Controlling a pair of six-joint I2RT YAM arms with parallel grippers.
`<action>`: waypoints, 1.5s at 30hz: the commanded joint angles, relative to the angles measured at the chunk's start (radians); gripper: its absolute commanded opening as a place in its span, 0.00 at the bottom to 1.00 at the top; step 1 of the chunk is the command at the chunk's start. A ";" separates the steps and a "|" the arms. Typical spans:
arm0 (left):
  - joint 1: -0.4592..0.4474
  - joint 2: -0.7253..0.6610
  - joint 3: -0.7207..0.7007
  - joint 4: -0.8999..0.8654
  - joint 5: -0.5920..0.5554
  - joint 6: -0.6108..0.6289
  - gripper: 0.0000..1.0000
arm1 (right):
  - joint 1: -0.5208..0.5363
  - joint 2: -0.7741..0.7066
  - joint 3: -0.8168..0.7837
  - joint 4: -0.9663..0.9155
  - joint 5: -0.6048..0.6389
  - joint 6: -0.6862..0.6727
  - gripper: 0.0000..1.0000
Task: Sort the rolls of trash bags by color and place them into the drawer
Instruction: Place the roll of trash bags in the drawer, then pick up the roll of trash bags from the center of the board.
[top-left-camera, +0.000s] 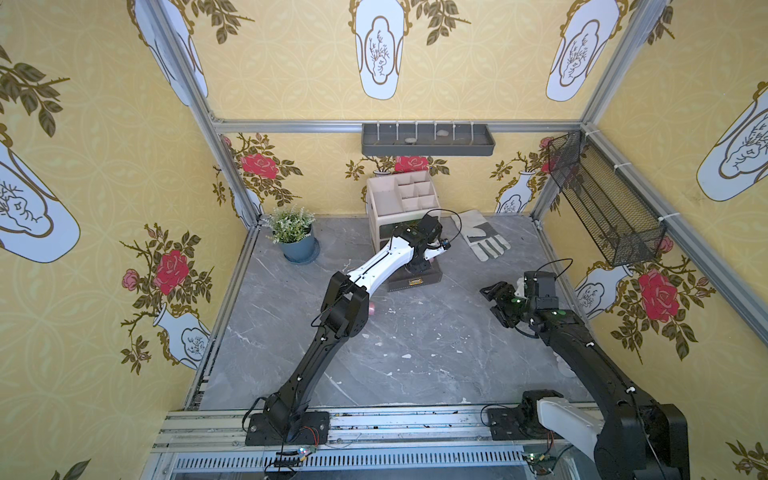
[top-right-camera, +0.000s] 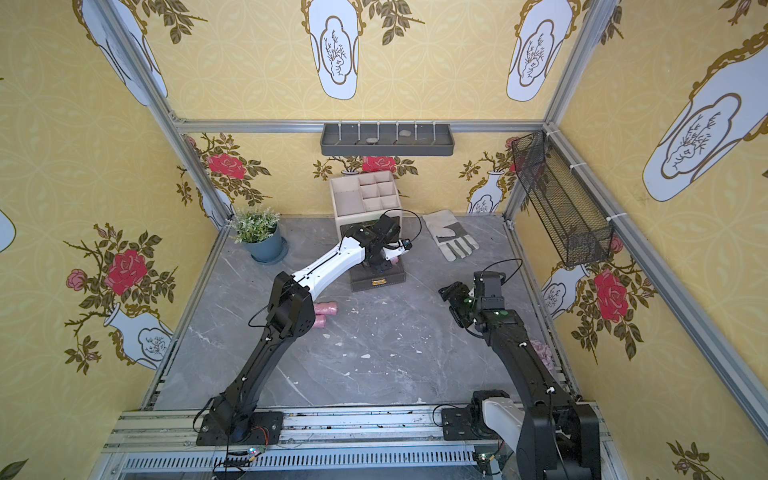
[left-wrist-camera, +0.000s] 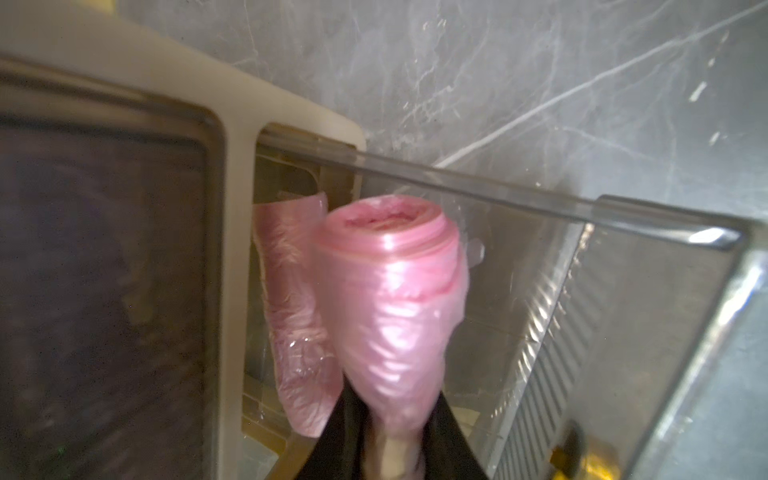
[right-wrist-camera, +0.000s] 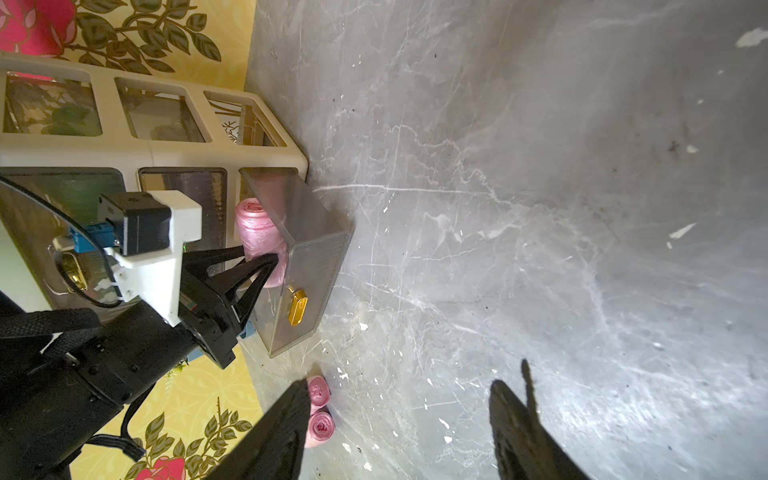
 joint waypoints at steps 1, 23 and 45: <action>0.000 0.018 0.007 -0.012 0.010 -0.005 0.29 | -0.003 -0.001 0.004 0.038 -0.010 -0.014 0.69; -0.002 -0.004 0.024 0.010 0.010 -0.024 0.41 | -0.015 -0.014 -0.001 0.028 -0.017 -0.015 0.69; -0.077 -0.804 -0.563 0.296 -0.034 -0.210 0.43 | -0.034 -0.070 0.148 -0.141 -0.069 -0.013 0.73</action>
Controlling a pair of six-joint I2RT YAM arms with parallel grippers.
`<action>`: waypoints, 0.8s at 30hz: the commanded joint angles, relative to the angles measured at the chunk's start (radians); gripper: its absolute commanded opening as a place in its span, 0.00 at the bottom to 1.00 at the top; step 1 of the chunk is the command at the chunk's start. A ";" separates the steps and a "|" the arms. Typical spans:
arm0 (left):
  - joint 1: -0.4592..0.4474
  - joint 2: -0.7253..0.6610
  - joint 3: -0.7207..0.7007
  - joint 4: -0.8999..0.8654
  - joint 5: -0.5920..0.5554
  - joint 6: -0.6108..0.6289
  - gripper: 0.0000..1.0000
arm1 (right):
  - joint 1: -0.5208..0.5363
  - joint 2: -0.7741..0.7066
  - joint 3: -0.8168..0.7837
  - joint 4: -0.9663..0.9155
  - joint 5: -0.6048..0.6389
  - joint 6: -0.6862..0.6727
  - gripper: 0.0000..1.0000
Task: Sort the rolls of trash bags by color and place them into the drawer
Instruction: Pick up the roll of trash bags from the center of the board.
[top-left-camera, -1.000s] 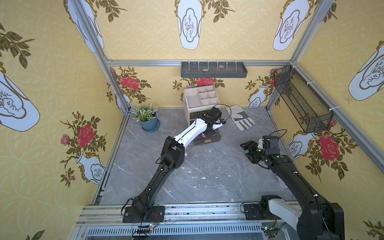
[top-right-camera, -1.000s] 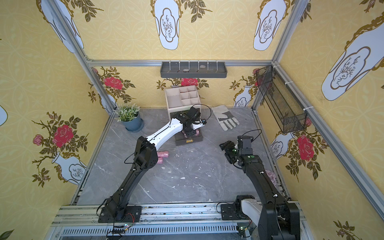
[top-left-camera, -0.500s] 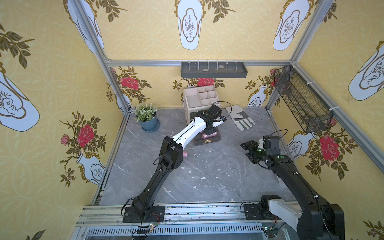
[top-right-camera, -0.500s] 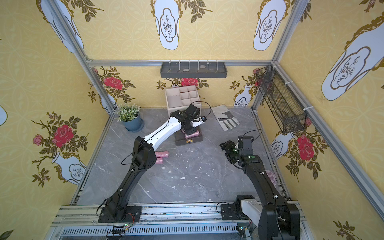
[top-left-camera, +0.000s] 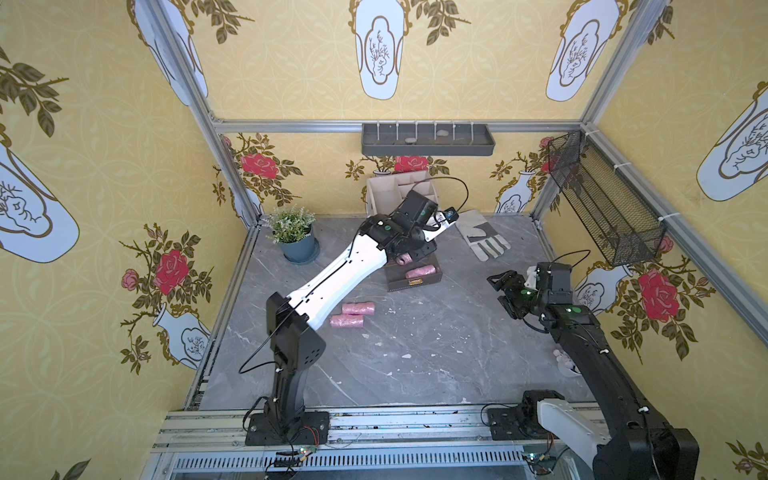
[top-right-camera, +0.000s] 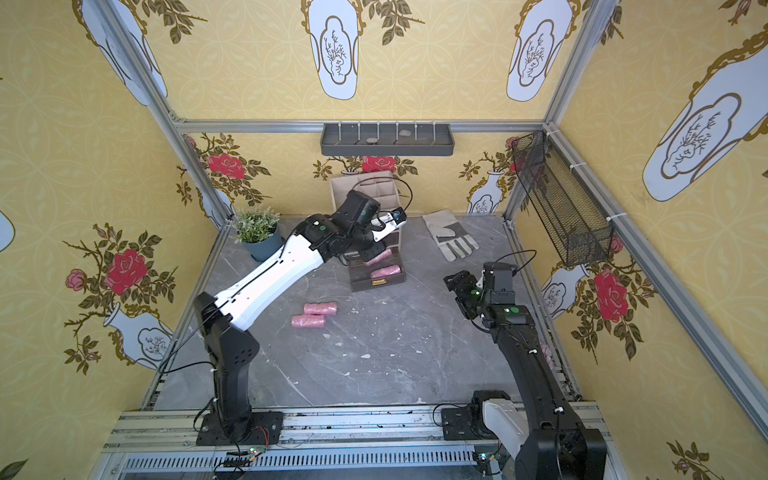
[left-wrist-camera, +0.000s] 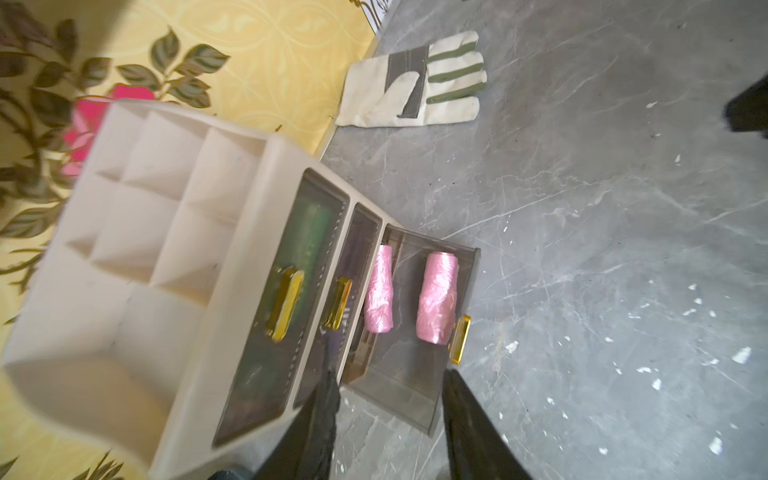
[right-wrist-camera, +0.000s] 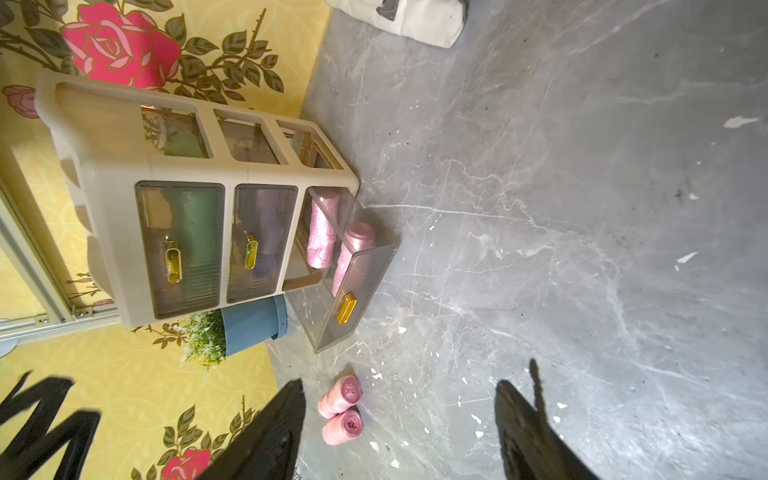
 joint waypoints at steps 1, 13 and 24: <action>-0.001 -0.184 -0.185 0.138 -0.098 -0.118 0.44 | 0.001 -0.009 0.017 -0.026 -0.053 0.023 0.73; 0.183 -0.924 -0.879 0.076 -0.357 -0.590 0.57 | 0.499 0.147 0.176 -0.004 0.316 0.246 0.73; 0.415 -1.318 -1.066 -0.040 -0.552 -0.776 0.61 | 0.950 0.706 0.459 0.238 0.538 0.650 0.70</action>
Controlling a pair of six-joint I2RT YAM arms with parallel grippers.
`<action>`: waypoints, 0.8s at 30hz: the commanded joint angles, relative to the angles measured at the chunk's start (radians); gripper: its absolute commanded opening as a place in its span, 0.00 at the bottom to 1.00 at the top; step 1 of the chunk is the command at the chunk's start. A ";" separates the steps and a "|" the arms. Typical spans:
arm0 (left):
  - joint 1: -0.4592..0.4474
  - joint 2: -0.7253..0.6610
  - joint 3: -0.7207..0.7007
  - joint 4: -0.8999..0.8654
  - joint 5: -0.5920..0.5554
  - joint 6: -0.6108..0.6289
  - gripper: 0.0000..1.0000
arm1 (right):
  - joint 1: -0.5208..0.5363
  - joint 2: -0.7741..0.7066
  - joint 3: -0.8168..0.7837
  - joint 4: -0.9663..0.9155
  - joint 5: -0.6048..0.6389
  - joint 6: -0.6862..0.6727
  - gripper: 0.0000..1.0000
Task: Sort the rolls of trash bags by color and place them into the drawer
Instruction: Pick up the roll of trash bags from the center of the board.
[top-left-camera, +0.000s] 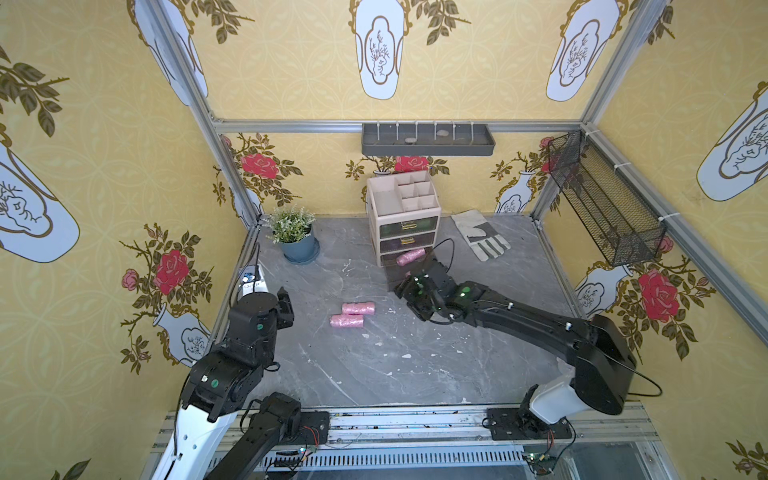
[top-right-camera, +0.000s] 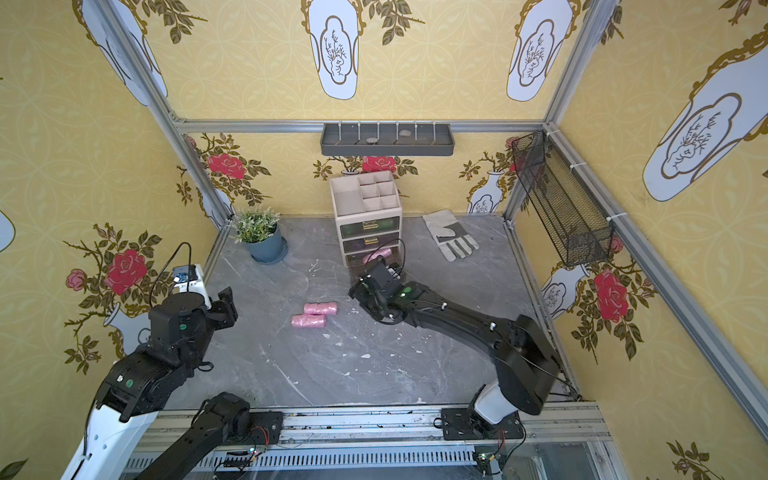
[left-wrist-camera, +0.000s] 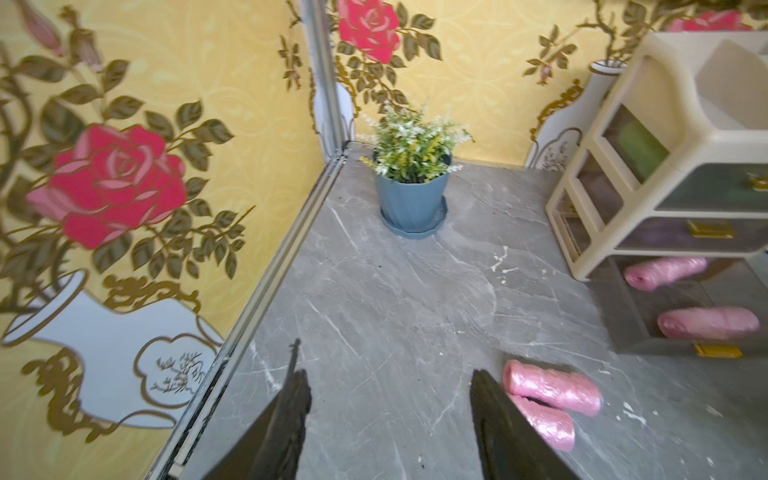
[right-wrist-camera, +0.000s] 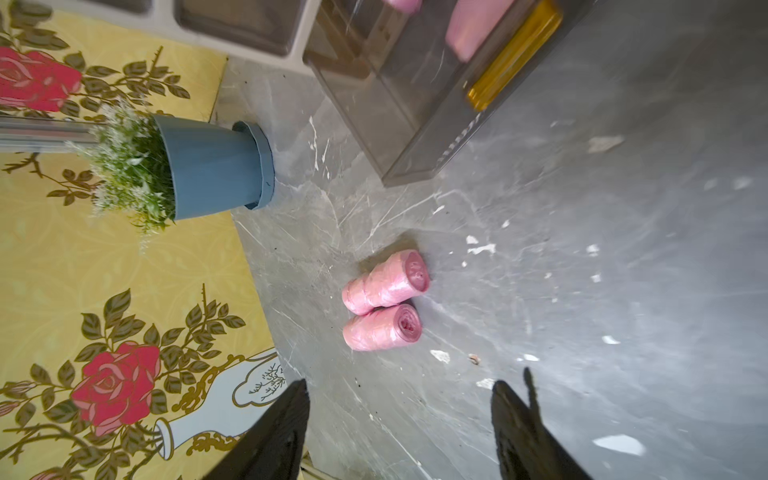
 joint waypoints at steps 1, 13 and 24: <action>0.007 -0.040 -0.023 -0.013 -0.098 -0.063 0.61 | 0.064 0.135 0.092 0.103 0.102 0.206 0.69; 0.009 -0.128 -0.116 0.024 -0.177 -0.074 0.65 | 0.140 0.468 0.358 0.118 0.076 0.486 0.63; 0.022 -0.138 -0.143 0.046 -0.171 -0.063 0.65 | 0.187 0.515 0.404 0.103 0.073 0.564 0.61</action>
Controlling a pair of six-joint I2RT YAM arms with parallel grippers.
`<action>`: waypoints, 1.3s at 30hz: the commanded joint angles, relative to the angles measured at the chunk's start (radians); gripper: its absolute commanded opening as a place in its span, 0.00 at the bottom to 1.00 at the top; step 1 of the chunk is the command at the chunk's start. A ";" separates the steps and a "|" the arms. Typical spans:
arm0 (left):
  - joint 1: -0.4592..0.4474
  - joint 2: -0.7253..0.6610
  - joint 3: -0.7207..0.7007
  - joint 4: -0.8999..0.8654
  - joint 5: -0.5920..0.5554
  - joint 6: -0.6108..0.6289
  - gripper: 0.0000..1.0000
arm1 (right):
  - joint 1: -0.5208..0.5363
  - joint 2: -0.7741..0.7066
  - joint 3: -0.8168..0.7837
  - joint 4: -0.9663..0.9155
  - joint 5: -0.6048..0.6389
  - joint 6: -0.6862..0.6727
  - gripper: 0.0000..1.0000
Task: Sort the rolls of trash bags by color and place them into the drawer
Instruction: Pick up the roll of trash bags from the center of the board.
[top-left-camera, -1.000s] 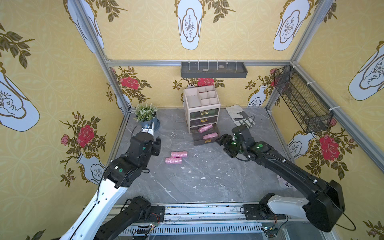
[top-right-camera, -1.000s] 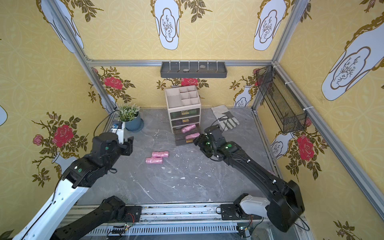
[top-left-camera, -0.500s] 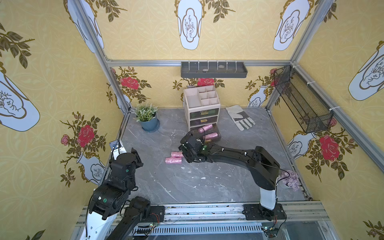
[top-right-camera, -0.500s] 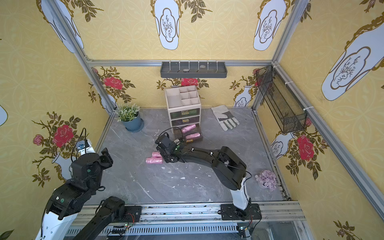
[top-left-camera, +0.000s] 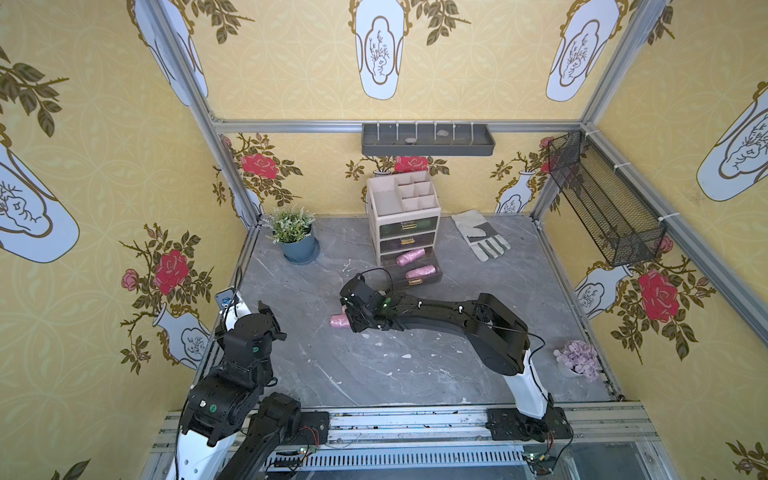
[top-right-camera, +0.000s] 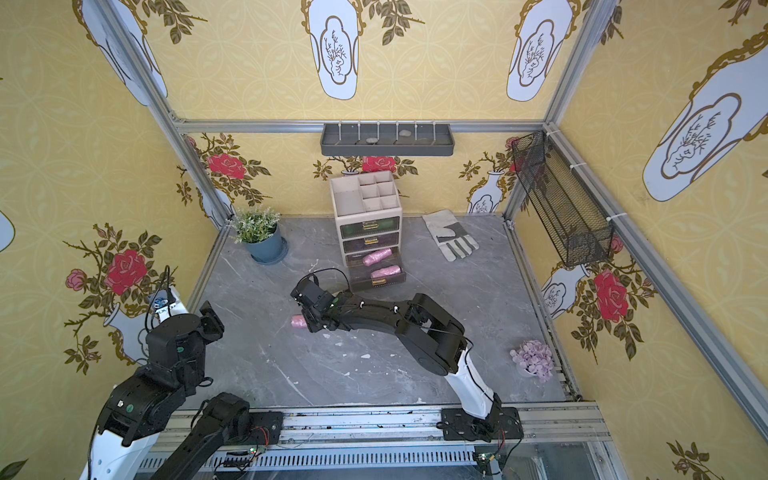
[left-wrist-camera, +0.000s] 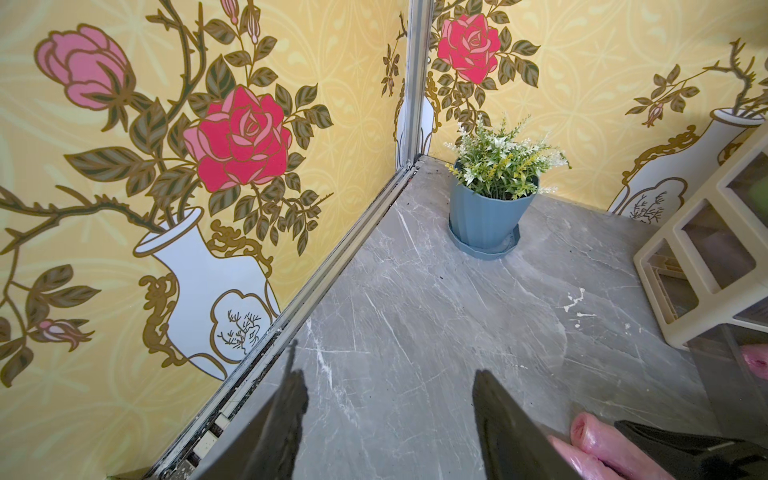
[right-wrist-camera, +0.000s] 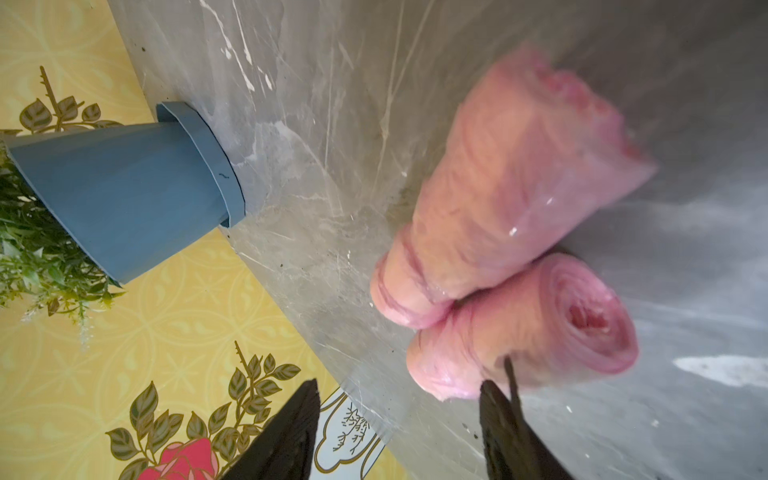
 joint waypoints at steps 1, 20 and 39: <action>0.007 -0.003 -0.007 0.031 0.000 0.009 0.65 | 0.015 0.006 0.011 -0.004 0.013 0.037 0.60; 0.019 -0.013 -0.015 0.039 0.016 0.013 0.65 | 0.020 0.046 -0.036 0.049 0.015 0.095 0.50; 0.035 -0.008 -0.020 0.043 0.039 0.015 0.65 | 0.015 0.054 -0.093 0.102 0.005 0.111 0.26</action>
